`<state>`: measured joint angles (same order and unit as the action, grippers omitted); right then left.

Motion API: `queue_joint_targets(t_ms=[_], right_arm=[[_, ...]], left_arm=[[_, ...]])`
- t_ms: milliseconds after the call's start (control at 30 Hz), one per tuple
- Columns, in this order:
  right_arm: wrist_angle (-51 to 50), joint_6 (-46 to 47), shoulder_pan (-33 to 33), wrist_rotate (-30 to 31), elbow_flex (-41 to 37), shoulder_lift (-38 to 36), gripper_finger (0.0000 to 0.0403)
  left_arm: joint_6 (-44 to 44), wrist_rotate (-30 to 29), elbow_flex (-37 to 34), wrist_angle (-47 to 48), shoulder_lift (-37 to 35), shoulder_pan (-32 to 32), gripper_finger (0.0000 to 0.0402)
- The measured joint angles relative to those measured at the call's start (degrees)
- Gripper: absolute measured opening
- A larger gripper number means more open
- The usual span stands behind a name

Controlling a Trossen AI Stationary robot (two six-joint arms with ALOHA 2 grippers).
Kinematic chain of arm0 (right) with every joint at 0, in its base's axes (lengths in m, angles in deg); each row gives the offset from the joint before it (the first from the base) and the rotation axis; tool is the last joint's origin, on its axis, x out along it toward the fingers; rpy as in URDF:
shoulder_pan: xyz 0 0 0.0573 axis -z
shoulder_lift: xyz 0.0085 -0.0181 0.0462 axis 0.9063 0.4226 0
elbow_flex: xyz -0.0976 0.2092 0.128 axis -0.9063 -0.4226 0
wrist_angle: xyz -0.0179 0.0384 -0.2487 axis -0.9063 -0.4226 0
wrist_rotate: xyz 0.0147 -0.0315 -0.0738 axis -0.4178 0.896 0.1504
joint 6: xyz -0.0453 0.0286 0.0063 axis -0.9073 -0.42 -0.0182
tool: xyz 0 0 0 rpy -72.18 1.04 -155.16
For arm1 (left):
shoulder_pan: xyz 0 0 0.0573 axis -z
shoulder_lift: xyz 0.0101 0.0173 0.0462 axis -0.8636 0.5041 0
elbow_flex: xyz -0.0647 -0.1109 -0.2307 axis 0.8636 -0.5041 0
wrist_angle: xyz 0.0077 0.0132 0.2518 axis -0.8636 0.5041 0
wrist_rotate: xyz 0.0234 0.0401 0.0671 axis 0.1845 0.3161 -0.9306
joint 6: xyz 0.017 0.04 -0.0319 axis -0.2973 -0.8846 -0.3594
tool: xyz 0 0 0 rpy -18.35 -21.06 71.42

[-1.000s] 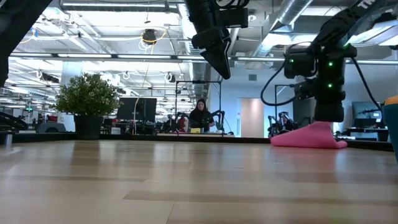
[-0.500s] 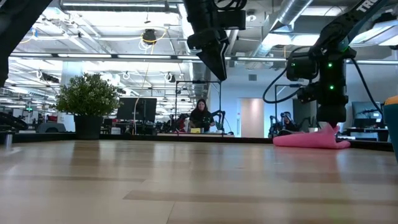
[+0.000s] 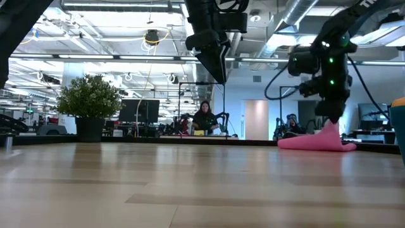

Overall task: Fold microfiber towels
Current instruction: Fold the pink microfiber towel, then put the folded pink microfiber towel into the blue bin

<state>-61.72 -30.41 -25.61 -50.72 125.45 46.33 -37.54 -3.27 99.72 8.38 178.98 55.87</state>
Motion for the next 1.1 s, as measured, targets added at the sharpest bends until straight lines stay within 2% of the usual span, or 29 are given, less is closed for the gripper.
queue_joint_targets(t_ms=[133, 267, 433, 500, 633, 767, 867, 1100], right_arm=[[-6.5, 3.9, 0.0, -2.2, 4.7, 0.0, 0.0224], [-11.4, 4.5, -0.4, -4.1, 8.3, 0.0, 0.0238], [-11.7, 1.1, -5.7, -18.0, 8.7, 0.0, 0.0239], [-9.9, -0.9, -9.4, -20.4, 7.0, 0.0, 0.0239], [-8.4, 1.2, -16.0, -19.2, 4.7, 1.1, 0.024], [-5.7, 5.7, -17.9, -18.3, 3.7, 3.4, 0.024], [-5.3, 7.4, -17.6, -15.8, 3.6, 6.4, 0.024], [-2.8, 7.1, -14.3, -15.5, 3.6, 13.8, 0.024]], left_arm=[[0.3, 0.0, 0.0, 0.0, 0.0, 0.0, 0.0139], [0.7, 0.0, 0.0, 0.8, 0.0, 0.0, 0.0139], [2.2, 0.1, 0.0, 2.8, 0.0, 0.0, 0.0139], [2.5, 0.2, 0.0, 3.2, 0.0, 0.0, 0.0139], [2.6, 0.2, 0.0, 3.5, 0.0, 0.0, 0.0139], [2.7, 0.2, 0.0, 3.6, 0.0, 0.0, 0.0139], [2.9, 0.2, 0.0, 3.6, 0.0, 0.0, 0.0139], [3.2, 2.0, 0.0, 3.8, 0.0, 0.1, 0.0139]])
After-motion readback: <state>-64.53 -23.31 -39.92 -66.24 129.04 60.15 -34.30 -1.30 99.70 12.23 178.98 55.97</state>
